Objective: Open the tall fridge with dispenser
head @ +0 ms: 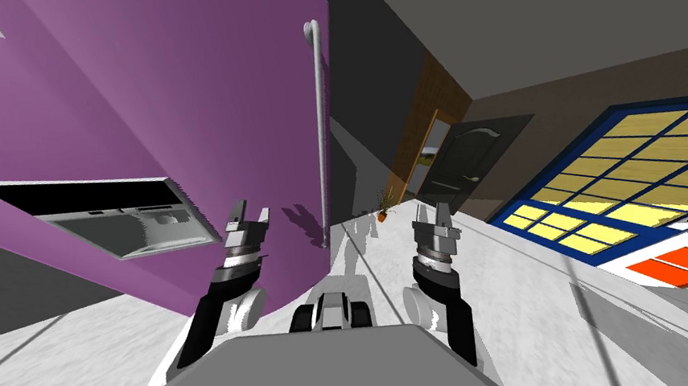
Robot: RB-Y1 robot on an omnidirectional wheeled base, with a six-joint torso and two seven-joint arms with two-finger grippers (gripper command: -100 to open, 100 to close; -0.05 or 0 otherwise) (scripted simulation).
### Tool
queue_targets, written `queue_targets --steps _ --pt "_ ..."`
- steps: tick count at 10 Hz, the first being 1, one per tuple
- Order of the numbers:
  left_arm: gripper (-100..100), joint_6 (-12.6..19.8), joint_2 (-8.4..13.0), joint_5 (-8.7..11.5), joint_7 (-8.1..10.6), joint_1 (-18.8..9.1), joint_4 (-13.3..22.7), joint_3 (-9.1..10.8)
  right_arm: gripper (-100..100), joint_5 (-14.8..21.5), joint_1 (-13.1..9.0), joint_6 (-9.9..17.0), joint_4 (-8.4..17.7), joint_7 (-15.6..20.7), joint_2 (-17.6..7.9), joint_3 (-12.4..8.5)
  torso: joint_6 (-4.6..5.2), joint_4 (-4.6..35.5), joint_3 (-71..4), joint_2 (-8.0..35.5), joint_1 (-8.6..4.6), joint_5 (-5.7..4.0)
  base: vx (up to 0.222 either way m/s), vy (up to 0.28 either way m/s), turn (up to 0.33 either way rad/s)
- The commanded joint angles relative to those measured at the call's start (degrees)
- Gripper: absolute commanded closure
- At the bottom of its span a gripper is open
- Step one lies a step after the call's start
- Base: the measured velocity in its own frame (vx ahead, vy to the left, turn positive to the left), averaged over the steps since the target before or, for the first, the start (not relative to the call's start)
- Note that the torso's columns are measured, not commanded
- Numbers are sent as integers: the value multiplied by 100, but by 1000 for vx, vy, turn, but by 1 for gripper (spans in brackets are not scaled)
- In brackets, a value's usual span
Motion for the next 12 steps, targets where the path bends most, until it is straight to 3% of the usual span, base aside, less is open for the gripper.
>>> queue_targets --steps 1,6,7,9,10,12 --pt "-100 118 461 -87 59 -200 252 224 0 0 0 0 1 0 0 0 0 57 -110 57 -7 -2 -15 -72 -32" --pt "-100 555 1298 -417 280 -916 1077 1024 0 0 -1 0 1 0 1 1 0 81 -140 79 -2 -1 -37 -134 -63" --pt "-100 555 1298 -417 280 -971 1163 1109 0 0 0 0 1 0 1 1 -1 79 -144 73 1 -1 -20 -103 -8" --pt "-100 787 1587 -595 398 -1343 1581 1499 0 0 0 0 1 0 1 1 0 77 -148 67 19 6 -27 -114 -75" --pt "-100 787 1587 -595 398 -1380 1633 1581 0 0 0 0 1 0 1 1 0 79 -145 73 -2 -1 -18 -108 -25" --pt "-100 1041 1869 -785 529 -1761 2052 2006 0 0 0 0 1 0 1 1 0 80 -142 75 -4 -1 -27 -164 -63"
